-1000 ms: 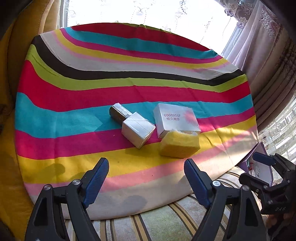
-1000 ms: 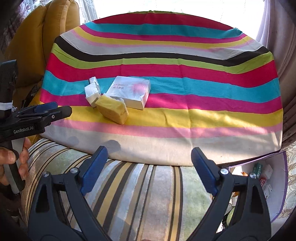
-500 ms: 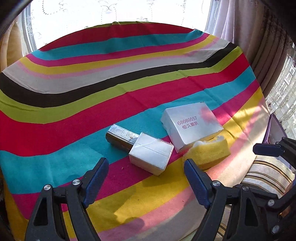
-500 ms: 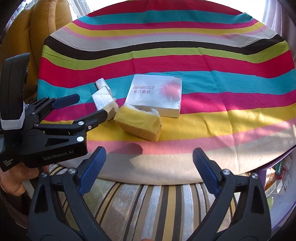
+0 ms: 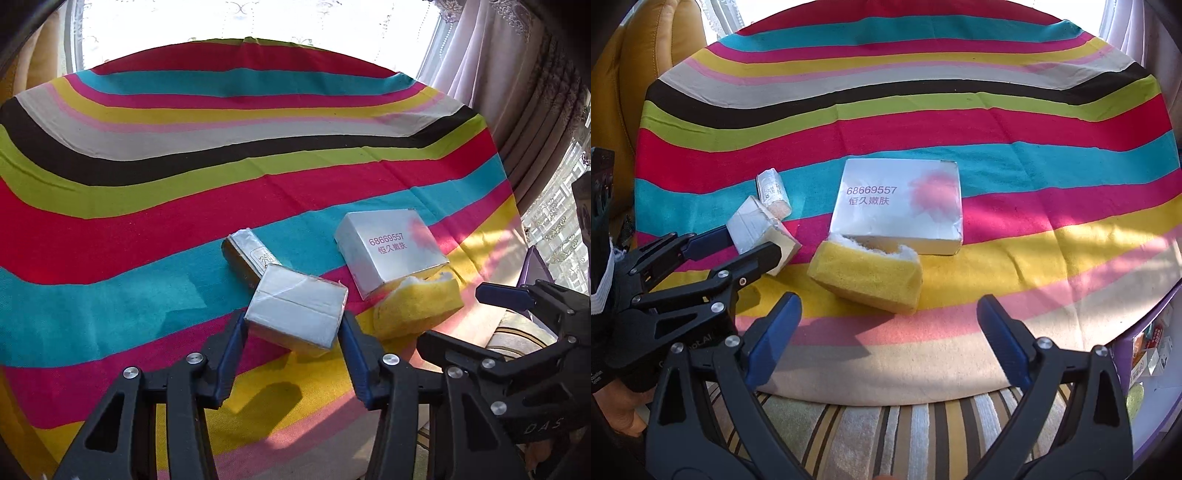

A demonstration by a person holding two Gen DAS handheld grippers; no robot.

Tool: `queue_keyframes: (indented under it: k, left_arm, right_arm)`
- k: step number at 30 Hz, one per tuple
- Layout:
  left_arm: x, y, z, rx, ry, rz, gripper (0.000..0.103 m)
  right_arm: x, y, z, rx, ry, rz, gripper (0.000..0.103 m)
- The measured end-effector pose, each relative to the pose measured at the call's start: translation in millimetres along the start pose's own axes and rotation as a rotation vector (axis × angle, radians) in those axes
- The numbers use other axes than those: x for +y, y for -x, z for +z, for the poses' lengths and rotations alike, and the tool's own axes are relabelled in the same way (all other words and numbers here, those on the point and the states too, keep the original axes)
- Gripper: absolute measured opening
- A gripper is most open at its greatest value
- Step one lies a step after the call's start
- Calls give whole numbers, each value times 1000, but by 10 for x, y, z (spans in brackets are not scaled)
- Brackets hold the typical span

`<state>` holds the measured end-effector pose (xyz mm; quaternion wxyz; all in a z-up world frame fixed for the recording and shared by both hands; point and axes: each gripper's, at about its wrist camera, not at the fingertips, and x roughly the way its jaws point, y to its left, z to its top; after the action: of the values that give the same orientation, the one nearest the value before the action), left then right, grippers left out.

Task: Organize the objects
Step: 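Grasp the small silver-wrapped box with the left gripper while the right approaches the yellow sponge, then close the right gripper on the yellow sponge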

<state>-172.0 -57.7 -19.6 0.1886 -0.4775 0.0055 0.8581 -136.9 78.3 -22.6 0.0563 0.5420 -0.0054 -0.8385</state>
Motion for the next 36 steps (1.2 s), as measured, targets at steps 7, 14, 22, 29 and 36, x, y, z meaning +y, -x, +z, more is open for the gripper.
queue_keyframes:
  k: [7,14,22,29,36]
  left_arm:
    - [169,219,-53,-68,86,2,51]
    - [119,274,-115,-88,110,-14,51]
    - [7,365,-185,-105,125,-11,51]
    - [-131,489,-218,-129,123,-14,51]
    - [-361,546,-209,-129,114,-55,51]
  right_arm:
    - [100,-99,99,-8,-38,-51,97]
    - [117,-247,164,7,-65,-86,92]
    - [148,-143,118,-8,-17,-44,69]
    - [-81,-4,33,-1,-41,-2,66]
    - [-312,288,-68,-47,-44,6,66]
